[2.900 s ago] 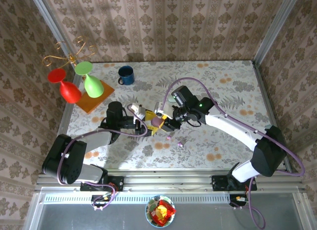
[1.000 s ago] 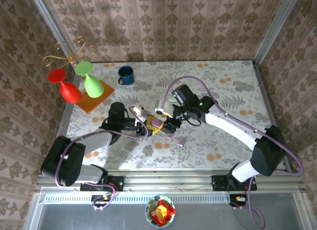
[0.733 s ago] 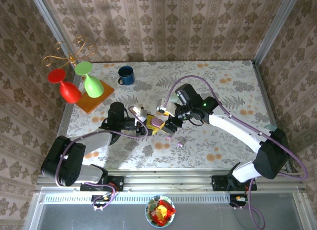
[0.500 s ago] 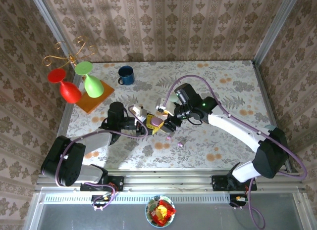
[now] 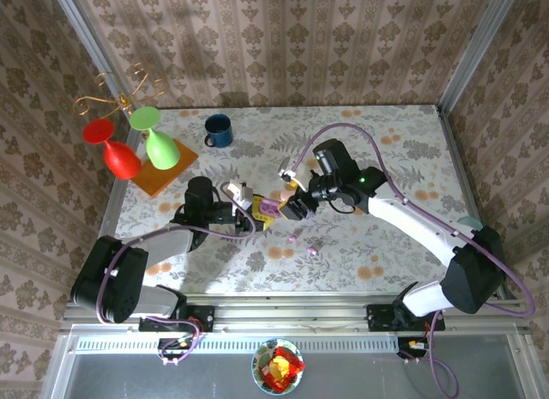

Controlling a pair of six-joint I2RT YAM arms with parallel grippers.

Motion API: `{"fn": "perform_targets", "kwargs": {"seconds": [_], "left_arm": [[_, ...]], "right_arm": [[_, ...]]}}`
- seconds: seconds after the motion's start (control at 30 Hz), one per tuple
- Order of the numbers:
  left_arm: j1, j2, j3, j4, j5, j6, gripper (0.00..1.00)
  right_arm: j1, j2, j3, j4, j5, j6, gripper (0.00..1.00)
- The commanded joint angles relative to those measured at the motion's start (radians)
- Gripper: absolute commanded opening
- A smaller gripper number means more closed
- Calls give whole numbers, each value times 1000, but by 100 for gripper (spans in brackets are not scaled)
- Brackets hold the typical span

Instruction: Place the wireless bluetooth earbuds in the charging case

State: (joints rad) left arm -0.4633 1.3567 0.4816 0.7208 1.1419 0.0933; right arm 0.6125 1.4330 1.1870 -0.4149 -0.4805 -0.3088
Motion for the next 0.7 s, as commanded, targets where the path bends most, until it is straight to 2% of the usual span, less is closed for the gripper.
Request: {"fn": "perform_targets", "kwargs": {"seconds": [0.0, 0.27, 0.4, 0.53, 0.67], "left_arm": [[0, -22, -15, 52, 41, 12, 17], [0, -33, -24, 60, 32, 20, 17], [0, -25, -29, 85, -13, 10, 17], [21, 16, -75, 306, -104, -82, 17], [54, 43, -91, 399, -172, -139, 16]], "right_arm": [[-6, -8, -3, 37, 30, 43, 71], [-16, -20, -4, 74, 79, 93, 70], [-18, -34, -19, 79, 40, 90, 70], [-19, -119, -71, 114, 4, 121, 71], [-24, -188, -163, 195, 23, 254, 72]]}}
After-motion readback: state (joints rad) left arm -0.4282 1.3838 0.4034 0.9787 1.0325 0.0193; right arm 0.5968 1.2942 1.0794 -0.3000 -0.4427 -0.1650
